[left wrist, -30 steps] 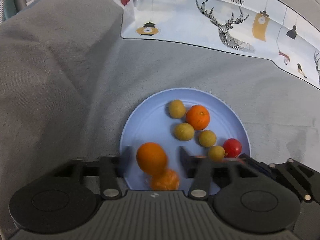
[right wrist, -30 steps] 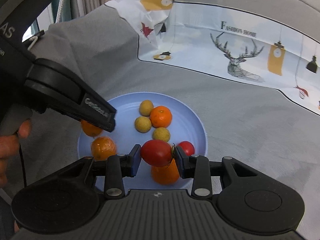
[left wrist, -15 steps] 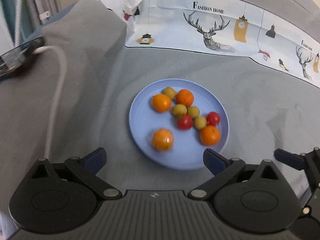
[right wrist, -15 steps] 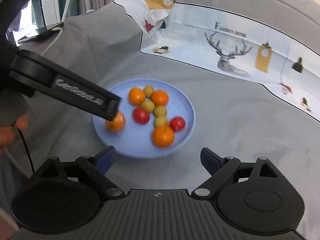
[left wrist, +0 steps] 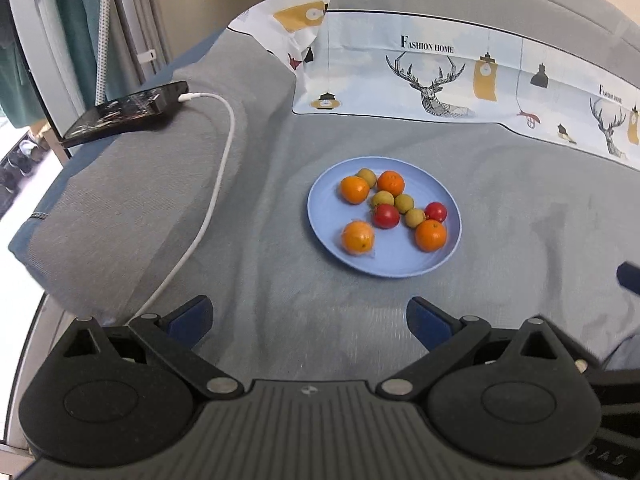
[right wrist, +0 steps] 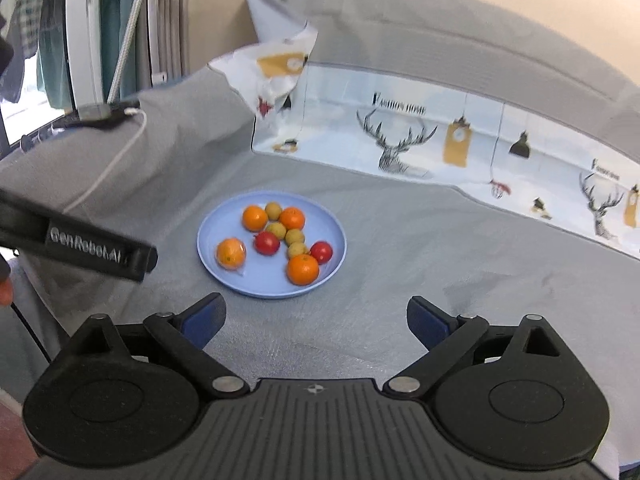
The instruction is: Organize fruits
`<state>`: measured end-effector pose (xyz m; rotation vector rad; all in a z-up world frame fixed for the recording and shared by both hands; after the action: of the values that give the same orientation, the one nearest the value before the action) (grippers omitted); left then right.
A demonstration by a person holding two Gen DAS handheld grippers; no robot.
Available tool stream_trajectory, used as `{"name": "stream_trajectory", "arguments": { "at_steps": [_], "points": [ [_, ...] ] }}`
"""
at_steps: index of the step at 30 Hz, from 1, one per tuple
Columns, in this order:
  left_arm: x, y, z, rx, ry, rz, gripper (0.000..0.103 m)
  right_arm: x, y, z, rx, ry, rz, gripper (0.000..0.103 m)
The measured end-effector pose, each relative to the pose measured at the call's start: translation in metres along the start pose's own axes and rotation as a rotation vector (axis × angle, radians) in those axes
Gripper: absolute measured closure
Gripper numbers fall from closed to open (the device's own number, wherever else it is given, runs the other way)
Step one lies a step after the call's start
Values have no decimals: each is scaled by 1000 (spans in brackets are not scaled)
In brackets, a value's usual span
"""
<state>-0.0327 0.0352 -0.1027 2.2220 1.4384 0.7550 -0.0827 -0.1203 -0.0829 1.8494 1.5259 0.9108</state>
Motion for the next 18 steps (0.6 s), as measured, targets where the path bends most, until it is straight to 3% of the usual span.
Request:
{"name": "stream_trajectory", "arguments": {
  "at_steps": [7, 18],
  "points": [
    [-1, -5, -19, -35, 1, 4, 0, 5, 1, -23, -52, 15, -5, 3],
    [-2, -3, -20, -35, 1, 18, 0, 9, 1, -29, -61, 25, -22, 1]
  ]
}}
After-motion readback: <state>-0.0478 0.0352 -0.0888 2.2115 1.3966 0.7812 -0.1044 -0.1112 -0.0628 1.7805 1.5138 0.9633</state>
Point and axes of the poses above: each gripper's, at about its wrist camera, not at the fingertips, and z roughly the way its jaws point, x to its left, y to its top, the point moved 9 cm from there along z, roughly the way its jaws point, and after that the axes turned 14 degrees about z, right-handed, at the moved point
